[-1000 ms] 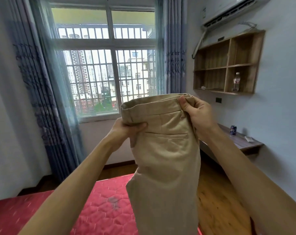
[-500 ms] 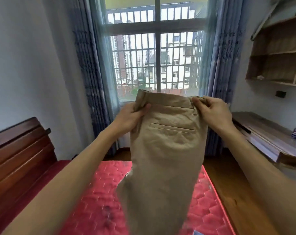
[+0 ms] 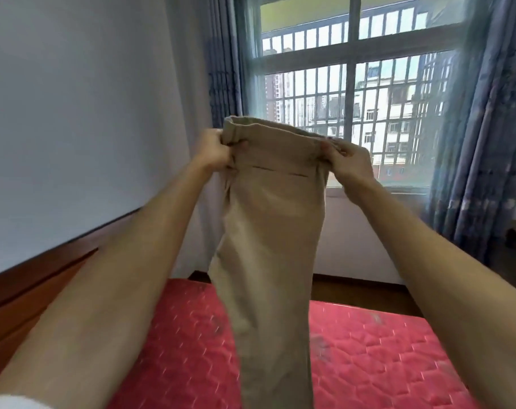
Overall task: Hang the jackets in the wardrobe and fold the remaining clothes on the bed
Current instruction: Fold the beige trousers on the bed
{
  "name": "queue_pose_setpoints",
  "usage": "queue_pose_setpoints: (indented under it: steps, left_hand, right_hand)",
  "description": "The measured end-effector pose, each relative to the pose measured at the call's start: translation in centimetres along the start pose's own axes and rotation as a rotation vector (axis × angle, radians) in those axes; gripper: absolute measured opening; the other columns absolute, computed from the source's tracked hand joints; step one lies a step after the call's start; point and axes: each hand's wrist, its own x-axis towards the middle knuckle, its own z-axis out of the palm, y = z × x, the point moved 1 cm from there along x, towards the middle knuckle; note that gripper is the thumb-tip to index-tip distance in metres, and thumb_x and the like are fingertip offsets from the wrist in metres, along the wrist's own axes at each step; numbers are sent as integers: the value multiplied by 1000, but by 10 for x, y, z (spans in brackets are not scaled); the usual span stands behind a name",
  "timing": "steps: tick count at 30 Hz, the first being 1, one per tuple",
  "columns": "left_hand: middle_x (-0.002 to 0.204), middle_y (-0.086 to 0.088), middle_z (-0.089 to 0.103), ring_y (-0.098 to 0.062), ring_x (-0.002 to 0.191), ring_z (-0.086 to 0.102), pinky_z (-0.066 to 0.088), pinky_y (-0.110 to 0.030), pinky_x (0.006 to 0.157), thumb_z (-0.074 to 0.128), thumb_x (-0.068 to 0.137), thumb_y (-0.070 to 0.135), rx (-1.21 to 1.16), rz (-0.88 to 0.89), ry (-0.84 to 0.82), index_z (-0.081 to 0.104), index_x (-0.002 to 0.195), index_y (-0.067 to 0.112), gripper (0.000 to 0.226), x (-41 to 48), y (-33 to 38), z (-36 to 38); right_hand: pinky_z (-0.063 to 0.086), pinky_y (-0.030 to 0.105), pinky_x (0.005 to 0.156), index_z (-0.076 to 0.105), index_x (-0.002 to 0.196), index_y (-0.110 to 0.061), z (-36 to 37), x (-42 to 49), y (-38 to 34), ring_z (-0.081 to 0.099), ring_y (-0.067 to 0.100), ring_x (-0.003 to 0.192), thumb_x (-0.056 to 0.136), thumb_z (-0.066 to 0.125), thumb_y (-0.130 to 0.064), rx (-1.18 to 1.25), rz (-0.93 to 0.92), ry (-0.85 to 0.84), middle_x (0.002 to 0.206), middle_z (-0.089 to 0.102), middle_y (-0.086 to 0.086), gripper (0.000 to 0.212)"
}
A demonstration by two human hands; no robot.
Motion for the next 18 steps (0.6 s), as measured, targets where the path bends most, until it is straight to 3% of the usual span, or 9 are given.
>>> queue_pose_setpoints:
  steps: [3,7,10,14,18]
  left_hand:
    - [90,-7,67,-20,79,65,57,-26,52,57,96,1,-77,51,167,68,85,16,21,9,13,-26]
    - [90,-7,65,-1,65,62,52,-16,52,52,94,-5,-150,115,250,69,97,7,21,-2,16,-51]
    - [92,-10,67,-5,69,64,58,-23,56,58,93,-2,-178,114,243,73,97,2,16,-23,6,-59]
    - [86,-5,71,-15,81,67,61,-29,63,70,89,4,-116,73,172,75,82,16,15,-71,-18,-58]
    - [76,12,71,2,73,66,54,-19,63,82,78,9,-101,67,24,73,80,20,14,-150,-51,-44]
  right_hand:
    - [56,42,92,74,107,-14,20,5,-27,69,16,92,96,63,-19,91,-111,-2,101,74,12,16]
    - [53,48,97,72,111,-10,31,4,-46,66,21,98,98,60,-16,162,-183,-63,107,72,17,19]
    - [52,51,98,72,110,-11,33,-12,-45,66,23,99,98,59,-18,143,-179,-107,109,71,21,20]
    - [56,42,94,71,110,-10,28,-54,-29,68,21,96,99,58,-20,126,-70,-139,106,72,17,20]
    - [59,29,83,68,110,-4,17,-129,9,69,17,87,99,58,-18,70,90,-159,96,71,11,20]
